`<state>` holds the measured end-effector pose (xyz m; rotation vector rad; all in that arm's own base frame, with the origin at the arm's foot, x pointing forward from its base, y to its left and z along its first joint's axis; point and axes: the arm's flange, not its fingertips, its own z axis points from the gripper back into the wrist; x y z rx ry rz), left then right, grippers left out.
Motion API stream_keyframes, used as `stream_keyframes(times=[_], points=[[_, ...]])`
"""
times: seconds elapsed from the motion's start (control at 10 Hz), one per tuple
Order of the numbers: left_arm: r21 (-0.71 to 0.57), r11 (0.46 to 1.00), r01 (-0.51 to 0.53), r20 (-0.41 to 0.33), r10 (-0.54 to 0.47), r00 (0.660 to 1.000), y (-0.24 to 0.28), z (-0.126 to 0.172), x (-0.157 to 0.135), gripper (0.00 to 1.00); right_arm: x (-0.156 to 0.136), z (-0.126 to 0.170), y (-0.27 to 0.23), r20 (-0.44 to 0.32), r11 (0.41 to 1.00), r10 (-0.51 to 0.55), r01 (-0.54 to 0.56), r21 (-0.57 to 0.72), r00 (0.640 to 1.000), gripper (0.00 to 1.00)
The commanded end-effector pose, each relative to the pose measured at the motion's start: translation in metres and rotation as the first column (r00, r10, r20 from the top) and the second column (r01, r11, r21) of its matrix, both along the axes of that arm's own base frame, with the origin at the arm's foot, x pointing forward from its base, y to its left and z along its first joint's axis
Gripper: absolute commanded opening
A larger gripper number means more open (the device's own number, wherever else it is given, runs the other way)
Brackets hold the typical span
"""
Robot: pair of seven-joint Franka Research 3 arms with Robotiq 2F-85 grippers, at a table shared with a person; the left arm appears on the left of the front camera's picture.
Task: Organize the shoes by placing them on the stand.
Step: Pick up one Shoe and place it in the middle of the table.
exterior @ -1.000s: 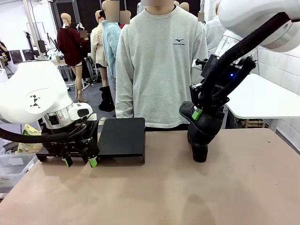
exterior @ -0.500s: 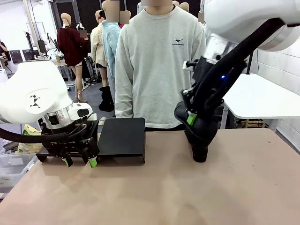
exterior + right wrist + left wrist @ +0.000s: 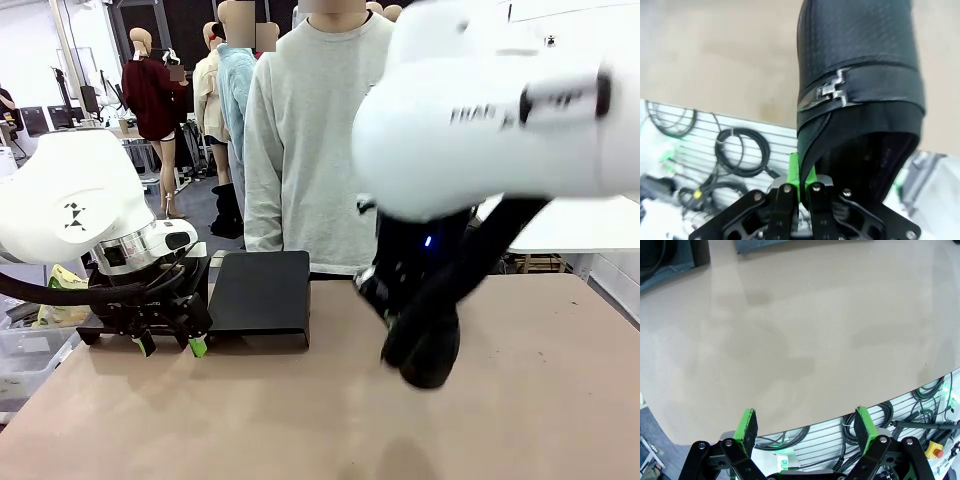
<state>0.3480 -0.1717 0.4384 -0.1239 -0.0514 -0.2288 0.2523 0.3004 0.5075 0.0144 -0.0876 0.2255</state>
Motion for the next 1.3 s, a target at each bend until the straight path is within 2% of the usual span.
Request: stream_keyframes(times=[0.0,0.2,0.3,0.4,0.7,0.9,1.1,1.2], points=[[0.004,1.0,0.004,0.001,-0.004,1.0,0.003,0.0,0.0,1.0,-0.005,-0.032,0.035,-0.046,1.0,-0.018,0.019,0.024,0.999,0.0],[0.004,1.0,0.004,0.001,-0.004,1.0,0.003,0.0,0.0,1.0,-0.012,-0.043,0.058,-0.042,1.0,-0.008,0.008,0.004,0.999,0.0],[0.004,1.0,0.004,0.001,-0.004,1.0,0.003,0.0,0.0,1.0,-0.01,-0.048,0.066,-0.07,0.998,0.064,-0.064,0.01,0.995,0.0],[0.004,1.0,0.004,0.001,-0.004,1.0,0.003,0.0,0.0,1.0,-0.02,-0.051,0.046,-0.063,1.0,0.004,-0.004,-0.011,0.998,0.0],[0.004,1.0,0.004,0.001,-0.004,1.0,0.003,0.0,0.0,1.0,-0.017,-0.056,0.055,-0.085,1.0,0.024,-0.024,-0.005,0.996,0.0],[0.004,1.0,0.004,0.001,-0.004,1.0,0.003,0.0,0.0,1.0,0.01,-0.07,0.095,-0.031,0.996,-0.025,0.022,-0.087,0.999,0.0],[0.004,1.0,0.004,0.001,-0.004,1.0,0.003,0.0,0.0,1.0,0.025,-0.101,0.121,-0.069,0.992,-0.008,-0.001,-0.125,0.998,0.0],[0.004,1.0,0.004,0.001,-0.004,1.0,0.003,0.0,0.0,1.0,0.025,-0.112,0.128,-0.031,0.988,-0.039,0.034,-0.152,0.999,0.0]])
